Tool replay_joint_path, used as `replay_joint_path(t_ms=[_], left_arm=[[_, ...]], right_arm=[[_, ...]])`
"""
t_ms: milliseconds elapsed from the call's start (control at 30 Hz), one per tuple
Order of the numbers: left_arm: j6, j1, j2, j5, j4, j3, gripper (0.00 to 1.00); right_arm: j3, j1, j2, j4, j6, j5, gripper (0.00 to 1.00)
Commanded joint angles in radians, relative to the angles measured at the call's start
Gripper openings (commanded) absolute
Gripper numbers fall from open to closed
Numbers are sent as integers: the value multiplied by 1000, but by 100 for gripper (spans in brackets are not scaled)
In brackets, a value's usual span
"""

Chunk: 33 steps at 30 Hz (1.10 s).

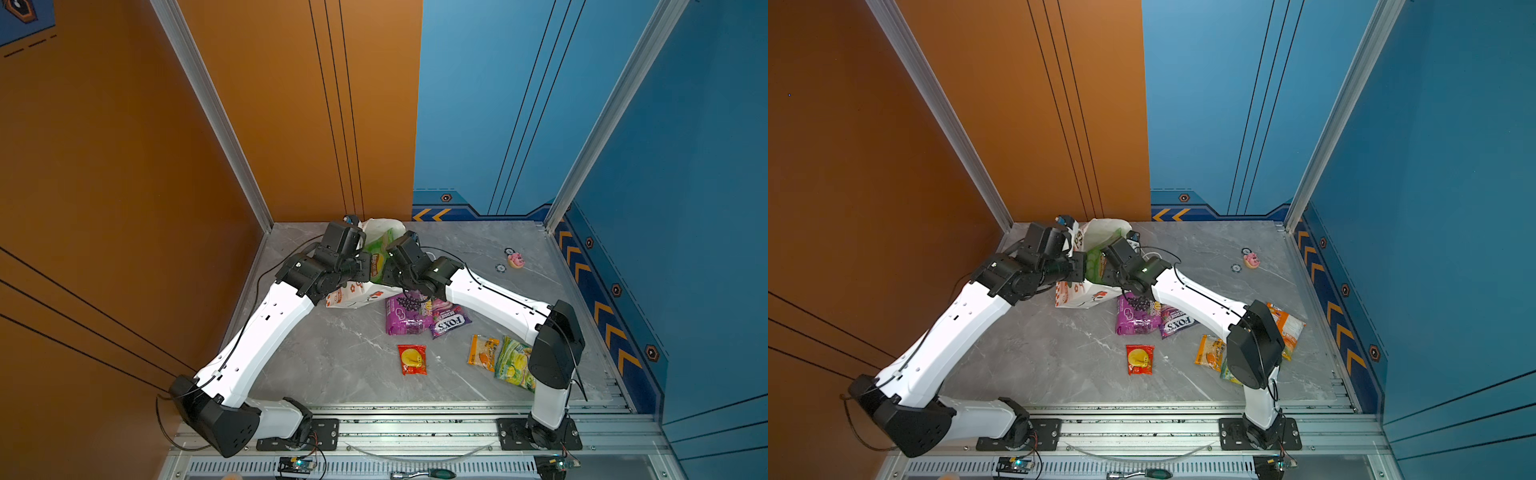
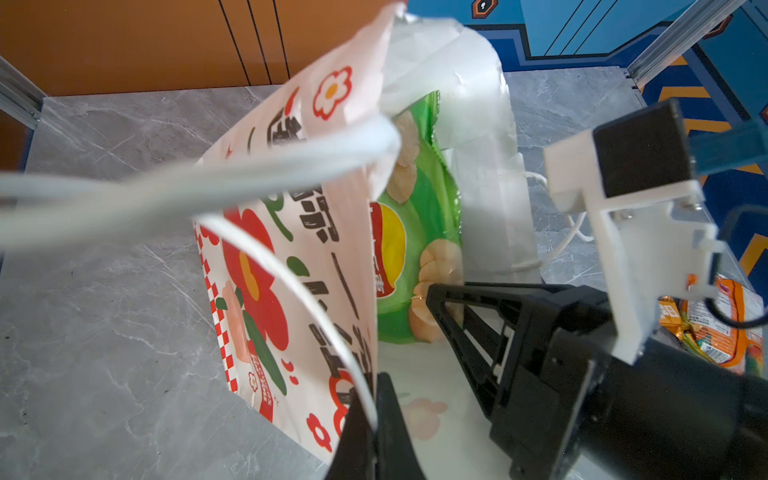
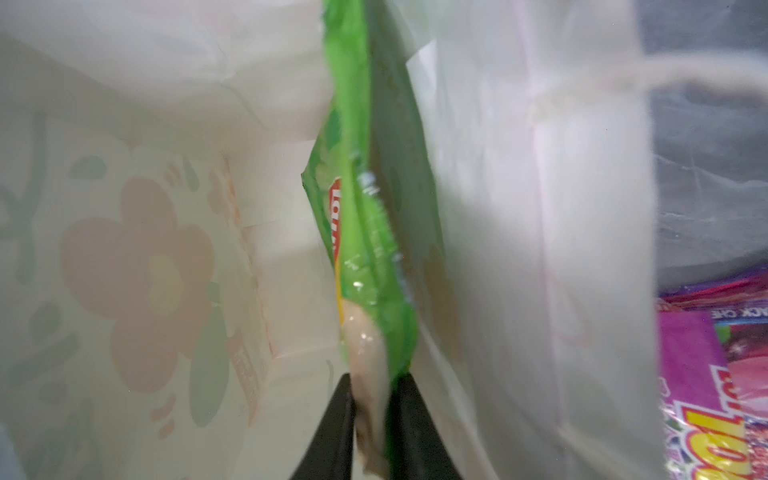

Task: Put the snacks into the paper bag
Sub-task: 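Lower the chip bag into the paper bag held by the left gripper, then release the chip bag and move the right gripper toward the purple candy packs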

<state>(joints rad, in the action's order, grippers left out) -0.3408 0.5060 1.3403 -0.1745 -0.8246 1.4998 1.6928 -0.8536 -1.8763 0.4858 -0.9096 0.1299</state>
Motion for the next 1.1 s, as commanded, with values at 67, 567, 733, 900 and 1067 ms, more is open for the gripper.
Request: replay_joint_path(t_ms=[67,567,733,900,1067], left_arm=[[-3,-26,-17,-17,19,-21,0],[69,-90,8,-34,-32,33,0],[57,-105,-68,26,66,-66,0],[52,-127,-89,47,105,-119,0],[62,-120,-88,39,104,-130,0]], right_arm=[[10,-2,54,14,37,-3,41],[-116,65,371,60,242,-82,67],[-364,118,543,-21,227,-9,80],[-650,230,617,-221,73,-83,81],[-790,264,535,-415,-41,-173,80]])
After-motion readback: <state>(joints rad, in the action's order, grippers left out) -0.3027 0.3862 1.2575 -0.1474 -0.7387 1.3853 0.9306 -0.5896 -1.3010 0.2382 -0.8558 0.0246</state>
